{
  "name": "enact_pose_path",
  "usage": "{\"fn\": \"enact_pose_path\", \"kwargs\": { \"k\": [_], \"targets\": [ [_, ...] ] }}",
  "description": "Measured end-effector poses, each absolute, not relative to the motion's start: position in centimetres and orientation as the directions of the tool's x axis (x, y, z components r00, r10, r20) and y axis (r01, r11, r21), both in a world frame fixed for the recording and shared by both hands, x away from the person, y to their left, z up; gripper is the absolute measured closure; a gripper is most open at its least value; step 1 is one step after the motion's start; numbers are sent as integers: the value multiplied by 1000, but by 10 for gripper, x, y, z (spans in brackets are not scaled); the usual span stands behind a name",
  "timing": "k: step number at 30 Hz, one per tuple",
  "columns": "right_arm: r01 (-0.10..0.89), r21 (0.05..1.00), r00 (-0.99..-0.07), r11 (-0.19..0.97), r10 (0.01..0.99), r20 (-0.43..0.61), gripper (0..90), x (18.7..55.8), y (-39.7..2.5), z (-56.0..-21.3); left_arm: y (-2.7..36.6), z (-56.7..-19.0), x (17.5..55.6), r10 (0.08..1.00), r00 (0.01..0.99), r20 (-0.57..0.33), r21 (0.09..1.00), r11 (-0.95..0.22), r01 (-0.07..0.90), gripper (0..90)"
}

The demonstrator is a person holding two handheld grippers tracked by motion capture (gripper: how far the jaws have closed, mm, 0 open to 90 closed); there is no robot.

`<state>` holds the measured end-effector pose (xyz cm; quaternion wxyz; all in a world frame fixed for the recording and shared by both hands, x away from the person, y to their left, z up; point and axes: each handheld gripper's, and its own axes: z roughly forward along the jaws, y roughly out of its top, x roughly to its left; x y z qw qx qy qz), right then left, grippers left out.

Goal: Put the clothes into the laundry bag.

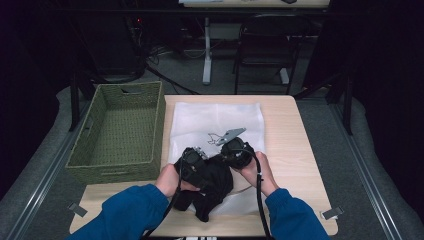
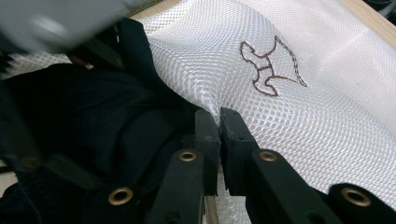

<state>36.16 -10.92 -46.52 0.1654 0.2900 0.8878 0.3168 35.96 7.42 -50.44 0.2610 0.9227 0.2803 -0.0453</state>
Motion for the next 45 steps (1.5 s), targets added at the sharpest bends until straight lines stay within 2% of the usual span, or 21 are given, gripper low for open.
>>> {"fn": "enact_pose_path", "kwargs": {
  "k": [2,4,7,10,13,16,18,21,36,38,41,45],
  "targets": [
    [410,658,-777,631,620,-110,869,362,-109,-465,80,-499,357,495,844,-208,485,-697,528,261],
    [410,659,-778,630,619,-107,867,362,-109,-465,86,-495,353,499,840,-213,504,-680,532,191],
    [410,657,-780,633,616,-107,867,362,-109,-465,89,-499,348,510,837,-197,507,-678,532,238],
    [409,657,-781,634,615,-108,868,362,-109,-466,89,-514,348,507,835,-215,501,-676,540,350],
    [408,657,-783,635,613,-107,868,362,-108,-466,90,-530,349,513,819,-256,522,-640,564,513],
    [409,657,-783,633,613,-103,868,362,-108,-466,90,-539,349,513,824,-239,542,-634,552,674],
    [413,655,-783,633,614,-99,868,362,-108,-466,91,-540,349,514,825,-234,554,-627,548,725],
    [412,658,-786,631,611,-94,868,362,-108,-466,89,-539,347,517,829,-214,573,-621,535,755],
    [408,684,-786,605,614,-74,869,359,-110,-457,63,-534,359,555,812,-182,659,-544,519,760],
    [410,680,-787,608,612,-72,869,359,-111,-459,64,-534,359,553,811,-194,653,-544,527,724],
    [416,672,-787,612,613,-71,869,360,-111,-463,69,-529,357,534,824,-191,650,-560,514,608],
    [422,671,-784,610,617,-68,868,361,-112,-463,79,-521,349,515,839,-176,646,-583,493,507]
  ]
}}
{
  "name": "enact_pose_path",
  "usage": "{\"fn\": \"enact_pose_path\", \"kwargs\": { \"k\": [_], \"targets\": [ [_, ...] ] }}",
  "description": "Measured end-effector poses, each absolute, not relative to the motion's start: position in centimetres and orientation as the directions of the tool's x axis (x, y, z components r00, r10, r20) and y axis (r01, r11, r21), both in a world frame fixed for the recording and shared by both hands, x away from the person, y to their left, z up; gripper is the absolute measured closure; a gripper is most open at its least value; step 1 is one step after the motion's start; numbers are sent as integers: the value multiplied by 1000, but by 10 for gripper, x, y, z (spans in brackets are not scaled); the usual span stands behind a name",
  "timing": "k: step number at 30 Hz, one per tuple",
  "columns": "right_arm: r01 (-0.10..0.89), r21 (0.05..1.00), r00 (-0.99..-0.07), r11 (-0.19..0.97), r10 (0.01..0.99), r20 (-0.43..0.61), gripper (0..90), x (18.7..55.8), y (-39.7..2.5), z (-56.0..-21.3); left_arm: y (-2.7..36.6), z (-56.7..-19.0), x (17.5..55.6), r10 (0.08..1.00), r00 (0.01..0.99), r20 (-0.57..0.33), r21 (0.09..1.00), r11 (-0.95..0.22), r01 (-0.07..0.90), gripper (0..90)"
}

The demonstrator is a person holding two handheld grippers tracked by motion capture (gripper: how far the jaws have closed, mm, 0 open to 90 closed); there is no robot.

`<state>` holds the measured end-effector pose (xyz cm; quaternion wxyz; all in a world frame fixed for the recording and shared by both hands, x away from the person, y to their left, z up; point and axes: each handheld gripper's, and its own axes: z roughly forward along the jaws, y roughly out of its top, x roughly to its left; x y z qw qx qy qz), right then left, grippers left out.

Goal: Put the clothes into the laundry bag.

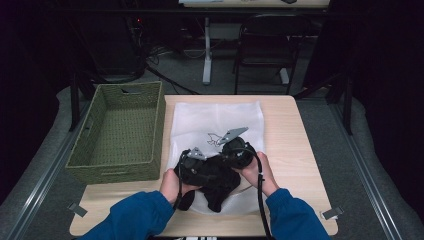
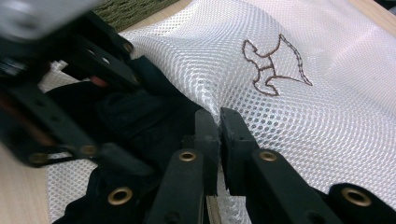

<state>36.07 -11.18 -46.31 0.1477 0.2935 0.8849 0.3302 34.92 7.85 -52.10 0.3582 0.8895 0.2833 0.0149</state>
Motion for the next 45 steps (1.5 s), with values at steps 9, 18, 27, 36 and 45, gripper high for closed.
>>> {"fn": "enact_pose_path", "kwargs": {
  "k": [9,18,27,36,45],
  "targets": [
    [418,671,-784,612,617,-74,868,360,-112,-463,98,-509,335,524,841,-138,633,-606,481,376],
    [419,670,-783,613,617,-75,868,360,-111,-462,115,-508,339,590,795,-140,630,-567,531,327],
    [409,677,-786,612,614,-79,869,358,-109,-460,94,-513,348,580,809,-98,667,-565,486,557],
    [395,695,-792,601,606,-73,869,354,-108,-454,75,-516,355,613,790,-10,715,-548,434,809],
    [427,673,-785,603,617,-55,868,358,-111,-462,89,-510,338,552,833,-31,653,-620,435,425]
  ]
}}
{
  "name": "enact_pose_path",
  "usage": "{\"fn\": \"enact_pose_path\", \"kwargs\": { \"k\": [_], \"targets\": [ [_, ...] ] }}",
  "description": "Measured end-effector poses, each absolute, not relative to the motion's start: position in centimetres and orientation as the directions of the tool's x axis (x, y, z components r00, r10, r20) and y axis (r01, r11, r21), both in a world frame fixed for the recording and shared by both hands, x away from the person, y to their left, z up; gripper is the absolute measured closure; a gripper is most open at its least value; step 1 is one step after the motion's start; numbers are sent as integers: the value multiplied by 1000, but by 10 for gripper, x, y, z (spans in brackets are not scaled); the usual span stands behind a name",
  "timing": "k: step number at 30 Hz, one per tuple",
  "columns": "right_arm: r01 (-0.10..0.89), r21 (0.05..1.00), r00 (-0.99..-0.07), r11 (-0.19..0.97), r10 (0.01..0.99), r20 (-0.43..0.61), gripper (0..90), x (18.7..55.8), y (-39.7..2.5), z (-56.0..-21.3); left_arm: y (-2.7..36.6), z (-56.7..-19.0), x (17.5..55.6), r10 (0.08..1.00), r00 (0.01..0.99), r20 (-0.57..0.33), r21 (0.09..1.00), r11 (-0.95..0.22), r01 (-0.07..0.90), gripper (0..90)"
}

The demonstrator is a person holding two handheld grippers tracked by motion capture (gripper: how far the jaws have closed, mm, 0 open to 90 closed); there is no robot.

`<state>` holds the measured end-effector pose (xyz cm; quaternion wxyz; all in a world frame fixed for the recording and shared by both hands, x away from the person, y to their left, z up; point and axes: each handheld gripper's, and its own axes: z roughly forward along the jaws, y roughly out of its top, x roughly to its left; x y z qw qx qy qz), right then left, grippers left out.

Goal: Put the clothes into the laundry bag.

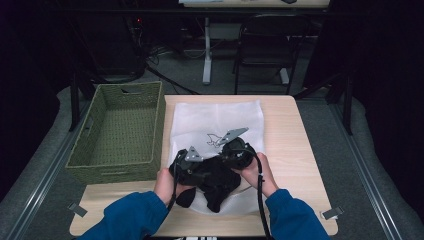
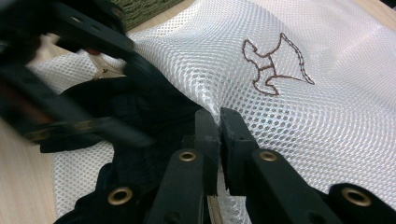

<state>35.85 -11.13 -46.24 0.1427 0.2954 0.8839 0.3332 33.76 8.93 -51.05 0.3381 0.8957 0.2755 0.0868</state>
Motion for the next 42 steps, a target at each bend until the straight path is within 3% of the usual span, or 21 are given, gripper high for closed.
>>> {"fn": "enact_pose_path", "kwargs": {
  "k": [6,10,13,17,22,25,35,42],
  "targets": [
    [430,671,-783,604,619,-55,868,358,-111,-462,112,-504,320,565,825,-2,628,-641,441,328],
    [426,670,-785,608,617,-61,868,358,-110,-462,123,-518,313,587,810,-10,560,-668,490,283],
    [426,668,-785,610,616,-62,867,358,-110,-463,121,-529,313,583,812,-19,500,-698,513,296],
    [427,662,-788,616,613,-62,868,358,-109,-464,116,-545,315,581,814,7,455,-727,514,442],
    [423,660,-793,622,606,-63,869,357,-109,-466,112,-554,321,579,814,42,483,-725,491,760],
    [418,664,-796,620,602,-61,869,357,-108,-465,107,-553,327,588,807,50,514,-708,484,827],
    [419,675,-802,608,596,-39,869,356,-107,-464,82,-558,348,621,774,129,583,-678,447,801],
    [431,666,-795,609,605,-38,870,359,-110,-467,93,-547,339,597,796,95,572,-688,448,607]
  ]
}}
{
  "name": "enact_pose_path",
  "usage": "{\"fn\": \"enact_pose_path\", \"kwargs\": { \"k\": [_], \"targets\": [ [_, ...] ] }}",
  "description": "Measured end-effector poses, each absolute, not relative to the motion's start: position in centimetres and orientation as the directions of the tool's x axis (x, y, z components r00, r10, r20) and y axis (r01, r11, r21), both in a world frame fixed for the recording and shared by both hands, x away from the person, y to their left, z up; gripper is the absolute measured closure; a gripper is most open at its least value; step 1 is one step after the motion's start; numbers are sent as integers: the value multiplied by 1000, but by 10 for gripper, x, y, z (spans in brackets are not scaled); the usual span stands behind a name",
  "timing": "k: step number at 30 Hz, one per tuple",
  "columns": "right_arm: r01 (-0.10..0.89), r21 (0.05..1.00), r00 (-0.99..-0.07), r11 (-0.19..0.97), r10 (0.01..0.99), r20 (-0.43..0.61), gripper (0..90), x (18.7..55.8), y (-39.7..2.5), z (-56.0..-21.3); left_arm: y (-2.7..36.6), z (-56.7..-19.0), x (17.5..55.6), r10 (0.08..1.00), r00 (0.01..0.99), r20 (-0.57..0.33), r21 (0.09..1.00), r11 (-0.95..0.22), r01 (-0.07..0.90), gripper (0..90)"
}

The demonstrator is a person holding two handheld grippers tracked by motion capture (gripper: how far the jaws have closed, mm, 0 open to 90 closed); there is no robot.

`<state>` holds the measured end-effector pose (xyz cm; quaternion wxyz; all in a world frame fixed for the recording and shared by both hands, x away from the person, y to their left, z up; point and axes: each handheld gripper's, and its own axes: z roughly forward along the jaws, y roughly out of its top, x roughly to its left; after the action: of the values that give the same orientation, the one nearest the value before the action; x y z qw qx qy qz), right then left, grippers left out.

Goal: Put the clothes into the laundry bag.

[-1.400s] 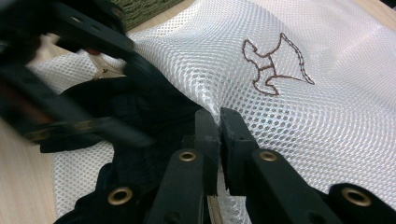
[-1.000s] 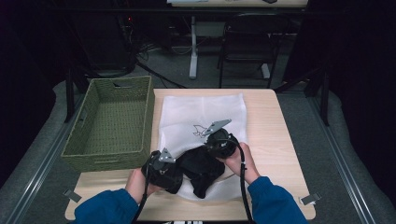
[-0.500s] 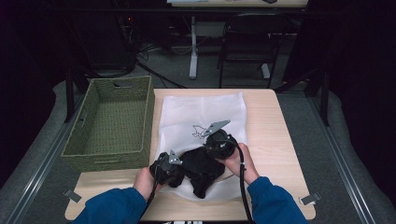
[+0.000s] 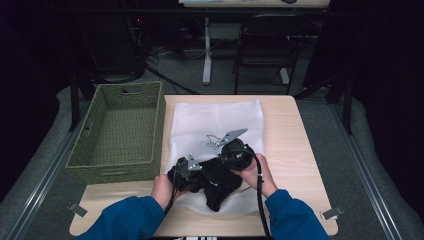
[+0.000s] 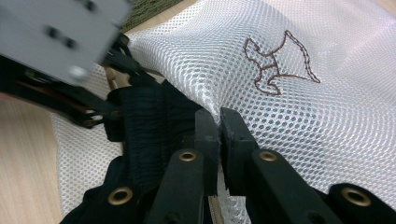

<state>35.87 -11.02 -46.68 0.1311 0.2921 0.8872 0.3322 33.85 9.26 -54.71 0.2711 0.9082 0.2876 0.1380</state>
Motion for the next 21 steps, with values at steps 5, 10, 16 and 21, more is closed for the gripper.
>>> {"fn": "enact_pose_path", "kwargs": {
  "k": [5,10,16,21],
  "targets": [
    [427,665,-795,613,605,-47,869,359,-110,-466,103,-532,327,595,799,87,578,-684,445,477],
    [429,667,-792,609,608,-46,869,358,-110,-466,111,-520,316,593,804,56,608,-658,444,411],
    [431,665,-792,610,609,-45,869,357,-107,-466,97,-533,325,592,805,29,607,-651,457,420],
    [424,668,-797,611,602,-45,869,358,-108,-466,84,-543,333,576,813,88,614,-674,411,798]
  ]
}}
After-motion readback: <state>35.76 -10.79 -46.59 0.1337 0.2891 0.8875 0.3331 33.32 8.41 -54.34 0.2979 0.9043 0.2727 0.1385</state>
